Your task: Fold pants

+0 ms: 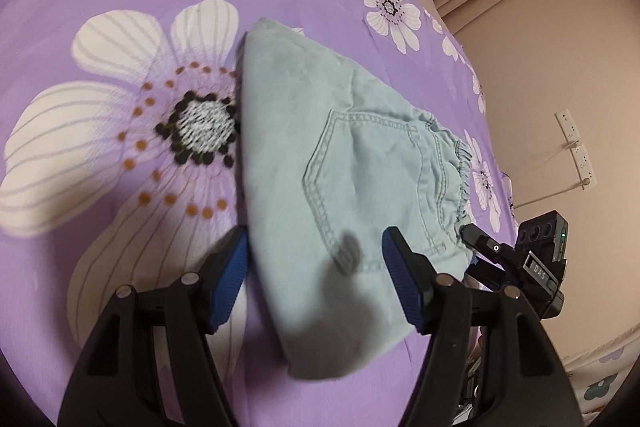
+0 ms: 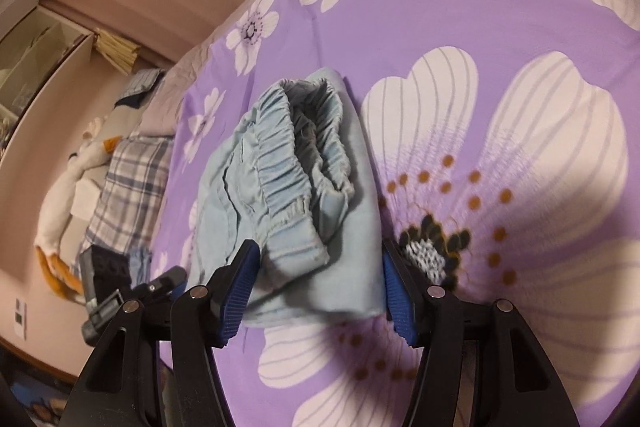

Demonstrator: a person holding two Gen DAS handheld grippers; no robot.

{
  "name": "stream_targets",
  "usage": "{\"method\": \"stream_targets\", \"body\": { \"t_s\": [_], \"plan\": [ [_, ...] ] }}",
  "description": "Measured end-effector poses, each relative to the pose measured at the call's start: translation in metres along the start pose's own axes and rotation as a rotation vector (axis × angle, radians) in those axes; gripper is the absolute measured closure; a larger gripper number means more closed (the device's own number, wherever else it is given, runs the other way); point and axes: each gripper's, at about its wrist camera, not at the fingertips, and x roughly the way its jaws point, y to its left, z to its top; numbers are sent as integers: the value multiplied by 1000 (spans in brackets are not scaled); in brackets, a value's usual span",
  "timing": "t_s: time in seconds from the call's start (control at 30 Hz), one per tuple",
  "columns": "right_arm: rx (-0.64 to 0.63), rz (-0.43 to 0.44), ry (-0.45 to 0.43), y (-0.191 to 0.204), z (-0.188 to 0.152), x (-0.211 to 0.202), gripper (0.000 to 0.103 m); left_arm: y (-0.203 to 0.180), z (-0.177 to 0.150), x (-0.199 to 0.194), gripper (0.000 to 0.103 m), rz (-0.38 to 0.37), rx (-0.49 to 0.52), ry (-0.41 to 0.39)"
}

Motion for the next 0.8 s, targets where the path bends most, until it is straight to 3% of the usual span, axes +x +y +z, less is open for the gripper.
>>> {"method": "stream_targets", "body": {
  "t_s": [0.3, 0.8],
  "plan": [
    [-50, 10, 24, 4, 14, 16, 43, -2, 20, 18, 30, -17, 12, 14],
    [-123, -4, 18, 16, 28, 33, 43, -17, 34, 37, 27, 26, 59, 9]
  ]
}}
